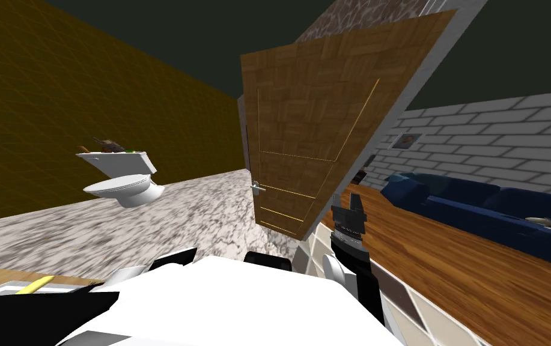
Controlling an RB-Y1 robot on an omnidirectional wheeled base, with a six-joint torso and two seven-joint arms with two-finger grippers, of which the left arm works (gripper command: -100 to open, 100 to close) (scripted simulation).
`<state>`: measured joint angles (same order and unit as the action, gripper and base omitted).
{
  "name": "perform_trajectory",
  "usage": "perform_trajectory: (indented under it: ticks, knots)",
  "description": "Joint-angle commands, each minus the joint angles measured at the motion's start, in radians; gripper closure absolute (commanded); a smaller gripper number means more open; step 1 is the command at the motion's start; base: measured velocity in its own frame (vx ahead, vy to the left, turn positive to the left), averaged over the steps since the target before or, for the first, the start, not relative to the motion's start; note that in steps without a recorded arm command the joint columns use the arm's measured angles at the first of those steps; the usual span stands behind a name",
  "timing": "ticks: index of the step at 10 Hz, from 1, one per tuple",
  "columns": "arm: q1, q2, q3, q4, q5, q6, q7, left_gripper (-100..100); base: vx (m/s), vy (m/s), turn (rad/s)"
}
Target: Push the door open
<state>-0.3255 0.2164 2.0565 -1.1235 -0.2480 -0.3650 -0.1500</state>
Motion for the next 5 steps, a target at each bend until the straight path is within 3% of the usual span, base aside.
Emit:
perform_trajectory:
  ticks: [1,2,3,5]
  knots:
    - [0.005,0.001,0.028,-0.005,0.006,-0.003,-0.002,100,0.114,0.121,0.086]
    - [0.001,-0.001,0.019,-0.003,0.004,-0.001,-0.002,100,0.046,0.047,0.040]
    - [-0.010,-0.012,-0.010,-0.016,0.018,-0.006,-0.019,100,0.021,0.070,0.165]
    - [-0.027,-0.026,-0.040,-0.032,0.035,-0.011,-0.043,100,0.009,0.129,0.154]
